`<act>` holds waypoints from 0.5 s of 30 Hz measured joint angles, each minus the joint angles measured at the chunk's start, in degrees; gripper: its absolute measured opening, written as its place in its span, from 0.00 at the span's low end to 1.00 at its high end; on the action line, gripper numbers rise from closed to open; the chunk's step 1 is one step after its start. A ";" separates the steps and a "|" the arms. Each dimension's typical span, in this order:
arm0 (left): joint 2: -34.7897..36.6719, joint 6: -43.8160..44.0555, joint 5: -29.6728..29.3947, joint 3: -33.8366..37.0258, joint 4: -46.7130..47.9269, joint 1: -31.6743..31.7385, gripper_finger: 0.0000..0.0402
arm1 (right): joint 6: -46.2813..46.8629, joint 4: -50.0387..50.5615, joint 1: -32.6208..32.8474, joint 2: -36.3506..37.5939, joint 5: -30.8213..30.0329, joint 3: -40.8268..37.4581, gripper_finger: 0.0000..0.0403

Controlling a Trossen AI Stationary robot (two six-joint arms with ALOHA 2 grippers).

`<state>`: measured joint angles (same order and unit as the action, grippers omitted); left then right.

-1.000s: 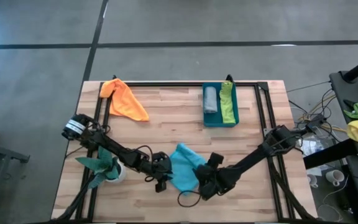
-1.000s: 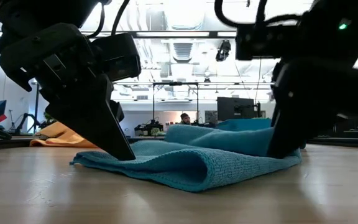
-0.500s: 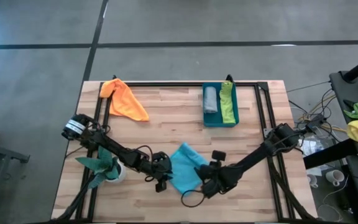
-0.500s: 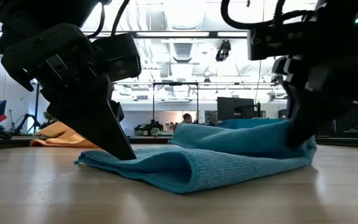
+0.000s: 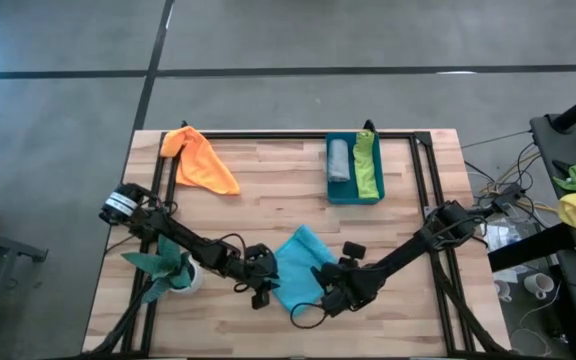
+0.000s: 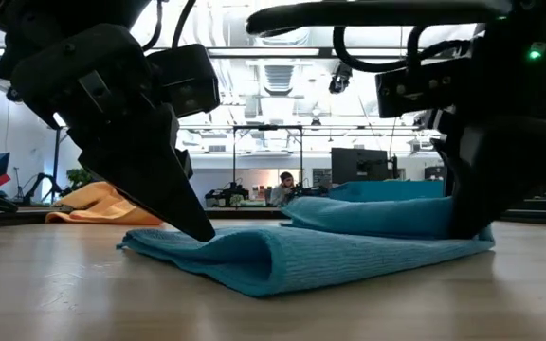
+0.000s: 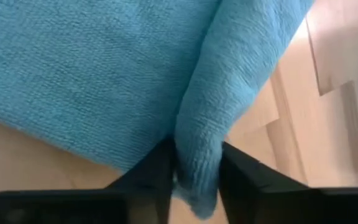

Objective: Roll microfiber towels into tight, uniform cylinder then place into a basket
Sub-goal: Roll the blue towel

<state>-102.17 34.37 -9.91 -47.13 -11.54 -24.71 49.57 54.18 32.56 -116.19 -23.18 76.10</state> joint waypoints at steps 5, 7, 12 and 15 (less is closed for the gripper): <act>0.00 0.08 0.00 0.00 0.01 0.00 0.28 | 0.12 3.21 0.04 1.02 0.73 2.51 0.44; 0.00 1.00 0.00 -0.02 0.03 0.00 0.28 | 0.83 3.66 0.04 2.19 1.11 3.50 0.49; 0.00 1.38 0.00 -0.02 0.03 0.00 0.28 | 7.55 3.02 -0.80 8.25 1.66 2.49 0.58; 0.00 1.38 0.00 -0.02 0.03 0.00 0.28 | 8.87 -0.34 -3.80 12.80 3.90 -1.30 0.62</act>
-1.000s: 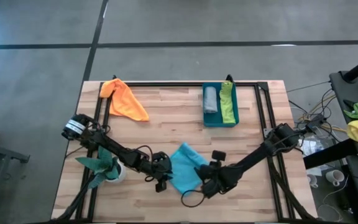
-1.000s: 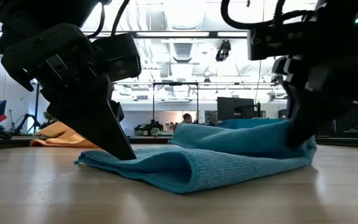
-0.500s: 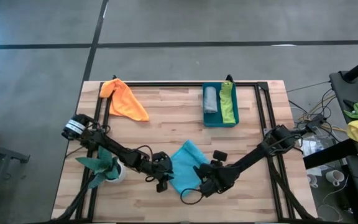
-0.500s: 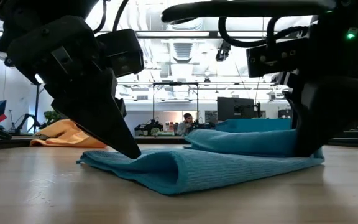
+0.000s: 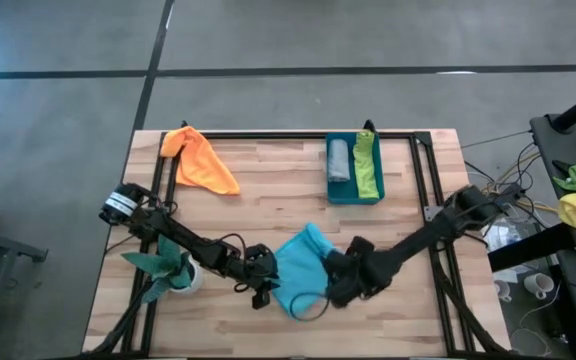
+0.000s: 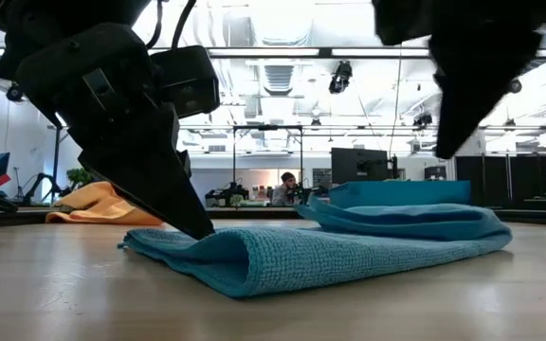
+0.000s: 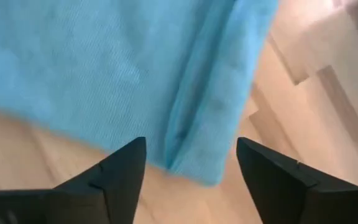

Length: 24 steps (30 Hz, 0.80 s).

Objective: Roll microfiber towels into tight, uniform cylinder then place into a basket
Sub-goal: Roll the blue towel

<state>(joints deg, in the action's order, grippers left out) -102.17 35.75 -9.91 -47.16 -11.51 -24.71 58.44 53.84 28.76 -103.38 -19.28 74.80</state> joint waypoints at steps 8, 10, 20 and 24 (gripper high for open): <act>0.00 0.02 0.00 0.13 -0.04 0.00 0.28 | -1.04 -18.91 -10.63 11.34 5.46 -17.79 0.66; 0.00 0.03 0.01 0.13 0.00 -0.02 0.28 | -1.21 -24.87 -12.71 12.49 8.30 -21.55 0.66; 0.00 0.04 0.02 0.15 0.00 -0.01 0.28 | -0.81 -40.87 -18.99 11.03 17.17 -30.95 0.63; 0.00 0.00 0.02 0.20 -0.02 -0.01 0.28 | -2.33 -42.65 -19.87 9.20 19.50 -30.99 0.60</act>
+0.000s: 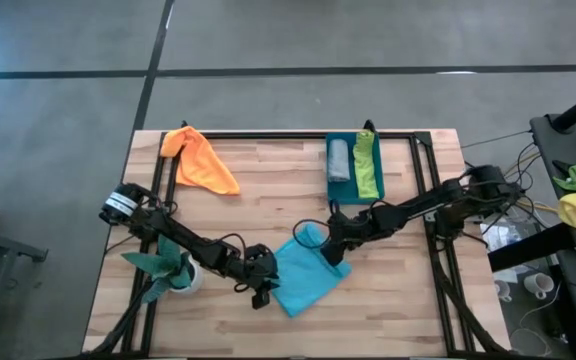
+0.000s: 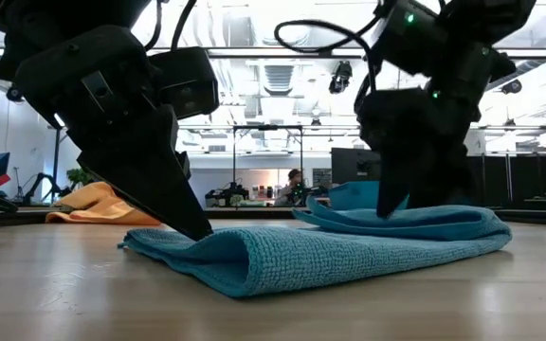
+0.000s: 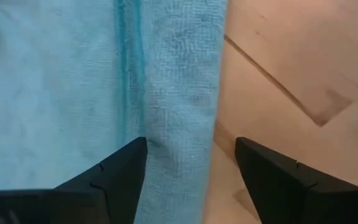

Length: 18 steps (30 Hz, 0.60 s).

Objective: Roll microfiber towels into tight, uniform cylinder then place into a basket
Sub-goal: Roll the blue towel

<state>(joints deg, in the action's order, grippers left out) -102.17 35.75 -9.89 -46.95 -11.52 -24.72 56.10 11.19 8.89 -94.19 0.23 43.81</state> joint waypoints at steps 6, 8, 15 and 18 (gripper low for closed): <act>0.00 -0.02 0.04 0.10 0.10 0.01 0.28 | -0.88 -1.56 -0.33 -1.39 0.95 0.11 0.52; 0.00 -0.04 0.07 0.13 0.08 -0.01 0.28 | -1.36 -1.85 -0.33 -1.41 0.85 0.09 0.48; 0.00 -0.09 0.06 0.17 0.06 0.01 0.28 | -0.11 -2.77 0.47 -1.62 -1.35 0.03 0.31; 0.00 -0.09 -0.01 0.15 0.04 0.01 0.28 | -0.30 -2.16 1.75 -1.76 -3.03 1.08 0.23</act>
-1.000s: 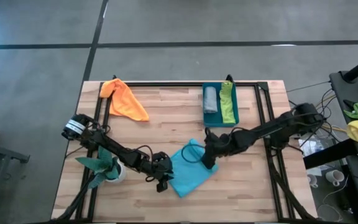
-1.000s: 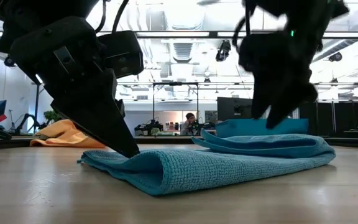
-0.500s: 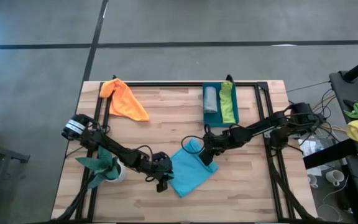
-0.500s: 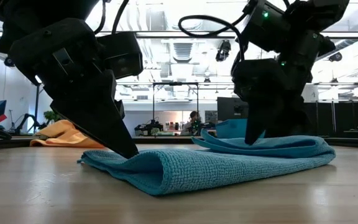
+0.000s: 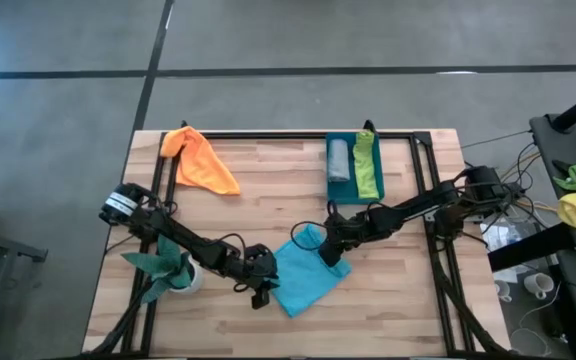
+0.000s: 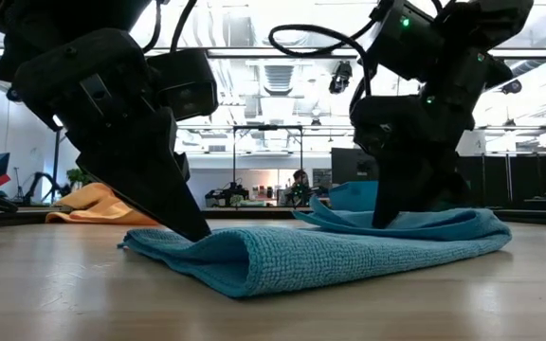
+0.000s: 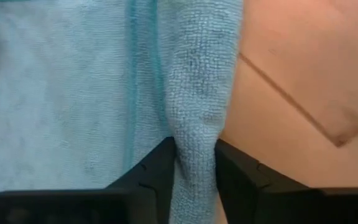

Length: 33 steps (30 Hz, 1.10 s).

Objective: Roll microfiber towels into tight, uniform cylinder then place into a basket
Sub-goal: Roll the blue towel

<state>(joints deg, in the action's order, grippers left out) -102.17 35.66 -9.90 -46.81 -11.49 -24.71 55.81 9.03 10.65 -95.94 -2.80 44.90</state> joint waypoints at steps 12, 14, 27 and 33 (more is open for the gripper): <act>0.00 -0.07 -0.92 -0.26 -0.65 0.75 0.28 | -3.83 28.96 4.14 -7.27 -9.73 18.12 0.03; 0.00 -0.07 -0.93 -0.48 -0.71 0.74 0.28 | -5.66 37.00 4.49 -10.49 -11.35 23.54 0.02; 2.97 1.33 -1.15 -0.61 3.56 0.70 0.28 | -9.96 62.84 8.53 -34.83 -15.17 52.79 0.03; 3.65 1.08 -1.68 -0.09 4.60 0.72 0.28 | -8.64 63.64 9.28 -36.62 -14.88 58.22 0.13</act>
<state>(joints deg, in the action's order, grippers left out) -98.52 36.74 -11.58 -46.90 -6.88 -23.99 47.16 72.68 19.92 -132.57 -17.68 103.12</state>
